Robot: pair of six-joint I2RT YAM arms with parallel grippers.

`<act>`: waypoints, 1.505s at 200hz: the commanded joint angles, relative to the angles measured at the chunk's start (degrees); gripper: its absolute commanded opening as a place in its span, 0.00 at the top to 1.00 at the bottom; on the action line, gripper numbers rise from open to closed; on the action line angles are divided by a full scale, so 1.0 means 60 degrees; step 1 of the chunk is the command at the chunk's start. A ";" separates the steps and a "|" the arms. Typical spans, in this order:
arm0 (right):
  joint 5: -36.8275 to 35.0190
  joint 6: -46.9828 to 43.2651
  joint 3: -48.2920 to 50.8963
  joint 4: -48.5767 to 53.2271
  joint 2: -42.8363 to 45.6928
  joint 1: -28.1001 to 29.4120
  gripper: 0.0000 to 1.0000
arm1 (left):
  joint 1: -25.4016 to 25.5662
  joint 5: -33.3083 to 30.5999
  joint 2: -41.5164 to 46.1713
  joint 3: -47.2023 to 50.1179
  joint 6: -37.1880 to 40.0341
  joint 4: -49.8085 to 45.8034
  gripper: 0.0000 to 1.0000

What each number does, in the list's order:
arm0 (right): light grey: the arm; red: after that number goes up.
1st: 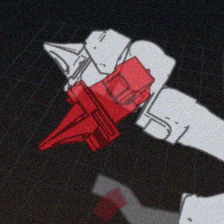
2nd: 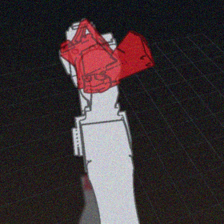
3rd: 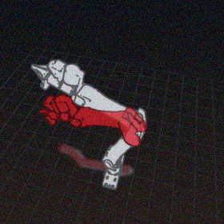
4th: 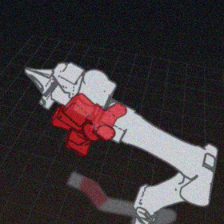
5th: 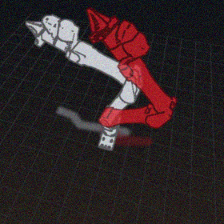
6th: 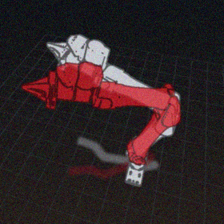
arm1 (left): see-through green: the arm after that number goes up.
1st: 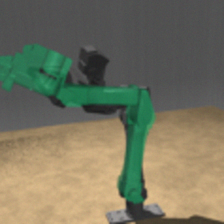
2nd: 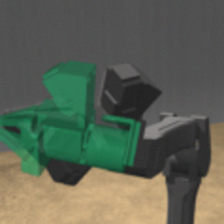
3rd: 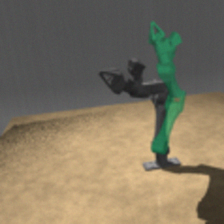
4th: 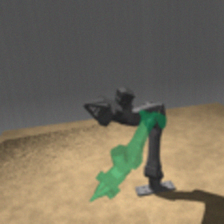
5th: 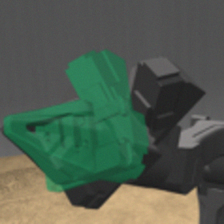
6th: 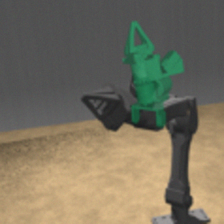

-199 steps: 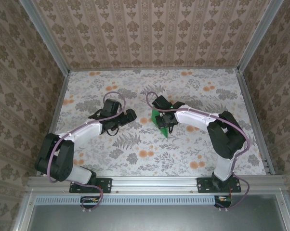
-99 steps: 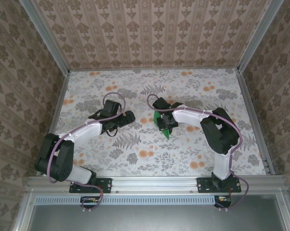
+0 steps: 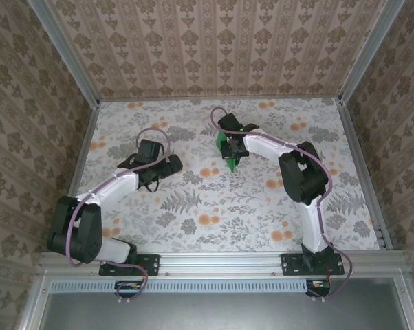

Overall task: Fold a paper plane with a square sheet of paper (pick it up from the middle)
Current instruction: Move the paper plane to the top-center of the table, then reset both arms

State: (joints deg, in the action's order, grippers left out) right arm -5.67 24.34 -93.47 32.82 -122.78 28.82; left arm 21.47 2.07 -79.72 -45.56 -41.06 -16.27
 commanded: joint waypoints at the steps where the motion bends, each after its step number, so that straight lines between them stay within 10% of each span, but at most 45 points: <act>1: -0.0196 -0.0262 -0.0741 0.0627 -0.0605 -0.0108 0.87 | -0.0144 -0.0152 0.0196 -0.0342 0.0399 -0.0298 0.00; 91: -0.0309 0.0032 -0.1757 0.1545 -0.0488 -0.0129 0.73 | -0.0858 -0.2421 0.0713 -0.2314 0.2489 -0.2164 0.00; 141: -0.1523 0.0066 -0.0692 0.0987 0.2349 -0.0576 0.34 | -0.2586 -0.3021 0.1595 -0.2294 0.2885 -0.1806 0.00; 202: -0.4780 -0.1675 0.4642 -0.3360 0.6115 -0.2127 0.01 | -0.4055 -0.3320 0.2471 0.0557 0.4231 0.1672 0.00; 301: -0.4550 -0.2837 0.9290 -0.9060 0.5965 -0.3704 0.00 | -0.4340 -0.0588 0.0493 0.3089 0.6277 0.7931 0.00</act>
State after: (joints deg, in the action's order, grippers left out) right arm -35.59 13.02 -42.54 -4.78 -86.74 6.61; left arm -2.85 -10.57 -73.67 -29.47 -6.42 17.06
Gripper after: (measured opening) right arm 0.996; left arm 0.999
